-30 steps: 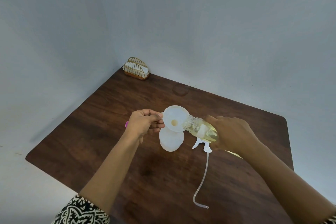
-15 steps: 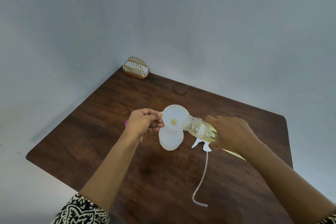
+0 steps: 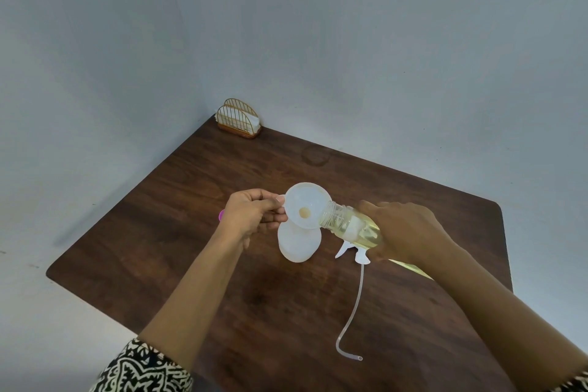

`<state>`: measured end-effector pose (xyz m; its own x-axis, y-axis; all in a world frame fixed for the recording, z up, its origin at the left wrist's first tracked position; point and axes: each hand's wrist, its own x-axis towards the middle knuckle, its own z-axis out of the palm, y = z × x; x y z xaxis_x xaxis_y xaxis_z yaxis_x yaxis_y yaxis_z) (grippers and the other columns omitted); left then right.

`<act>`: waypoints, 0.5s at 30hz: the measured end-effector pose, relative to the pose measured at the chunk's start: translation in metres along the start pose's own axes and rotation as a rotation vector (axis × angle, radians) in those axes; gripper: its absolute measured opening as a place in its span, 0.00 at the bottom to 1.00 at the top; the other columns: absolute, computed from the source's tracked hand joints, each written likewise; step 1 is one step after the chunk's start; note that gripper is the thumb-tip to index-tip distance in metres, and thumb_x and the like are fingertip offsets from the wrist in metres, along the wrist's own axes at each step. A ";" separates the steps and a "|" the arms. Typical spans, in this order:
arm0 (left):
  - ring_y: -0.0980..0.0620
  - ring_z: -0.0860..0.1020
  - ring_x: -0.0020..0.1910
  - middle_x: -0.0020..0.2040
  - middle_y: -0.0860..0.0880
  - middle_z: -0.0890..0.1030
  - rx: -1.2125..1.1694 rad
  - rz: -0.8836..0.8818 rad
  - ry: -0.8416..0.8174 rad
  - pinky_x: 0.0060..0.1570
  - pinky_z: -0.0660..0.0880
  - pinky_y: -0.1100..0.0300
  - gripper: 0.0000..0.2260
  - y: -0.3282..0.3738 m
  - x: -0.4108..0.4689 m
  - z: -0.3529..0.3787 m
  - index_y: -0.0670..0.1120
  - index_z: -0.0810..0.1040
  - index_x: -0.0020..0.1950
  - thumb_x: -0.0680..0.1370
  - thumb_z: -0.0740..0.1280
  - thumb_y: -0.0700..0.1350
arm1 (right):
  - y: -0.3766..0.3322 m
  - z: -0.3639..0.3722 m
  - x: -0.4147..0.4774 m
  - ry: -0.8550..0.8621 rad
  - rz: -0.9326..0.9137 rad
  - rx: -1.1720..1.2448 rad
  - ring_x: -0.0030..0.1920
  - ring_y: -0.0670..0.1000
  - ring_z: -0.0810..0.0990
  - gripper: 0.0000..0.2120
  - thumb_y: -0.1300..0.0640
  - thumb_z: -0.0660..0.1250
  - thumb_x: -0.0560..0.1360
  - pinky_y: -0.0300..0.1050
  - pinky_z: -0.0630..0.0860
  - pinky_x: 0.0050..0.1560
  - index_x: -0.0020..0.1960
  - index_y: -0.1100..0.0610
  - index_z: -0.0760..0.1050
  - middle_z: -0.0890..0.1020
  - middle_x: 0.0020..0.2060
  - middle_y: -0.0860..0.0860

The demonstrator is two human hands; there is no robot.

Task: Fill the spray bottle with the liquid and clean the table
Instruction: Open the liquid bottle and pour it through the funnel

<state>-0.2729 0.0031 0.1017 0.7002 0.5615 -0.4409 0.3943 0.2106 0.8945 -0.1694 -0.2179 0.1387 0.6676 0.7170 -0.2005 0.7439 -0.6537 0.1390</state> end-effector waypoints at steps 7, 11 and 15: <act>0.53 0.84 0.34 0.39 0.44 0.85 0.001 -0.002 0.001 0.32 0.79 0.63 0.04 -0.001 0.001 -0.001 0.41 0.83 0.48 0.75 0.72 0.40 | 0.000 0.001 0.001 -0.004 -0.011 0.016 0.48 0.49 0.79 0.34 0.41 0.72 0.66 0.40 0.69 0.38 0.67 0.42 0.61 0.79 0.52 0.43; 0.53 0.84 0.34 0.39 0.44 0.85 -0.001 0.000 -0.003 0.32 0.79 0.63 0.03 -0.001 0.000 -0.001 0.41 0.83 0.47 0.75 0.71 0.40 | 0.000 0.000 0.000 -0.012 -0.014 0.014 0.48 0.50 0.79 0.35 0.41 0.72 0.66 0.41 0.68 0.37 0.68 0.42 0.61 0.79 0.52 0.44; 0.52 0.84 0.34 0.37 0.44 0.85 -0.024 -0.008 -0.019 0.31 0.78 0.62 0.02 -0.002 0.001 -0.002 0.41 0.83 0.46 0.75 0.71 0.39 | 0.000 -0.001 0.000 -0.002 -0.020 0.003 0.49 0.50 0.79 0.33 0.41 0.71 0.66 0.41 0.67 0.38 0.67 0.42 0.62 0.79 0.52 0.44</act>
<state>-0.2743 0.0049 0.0996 0.7083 0.5449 -0.4487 0.3852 0.2344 0.8926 -0.1694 -0.2180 0.1398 0.6523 0.7297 -0.2051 0.7571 -0.6397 0.1322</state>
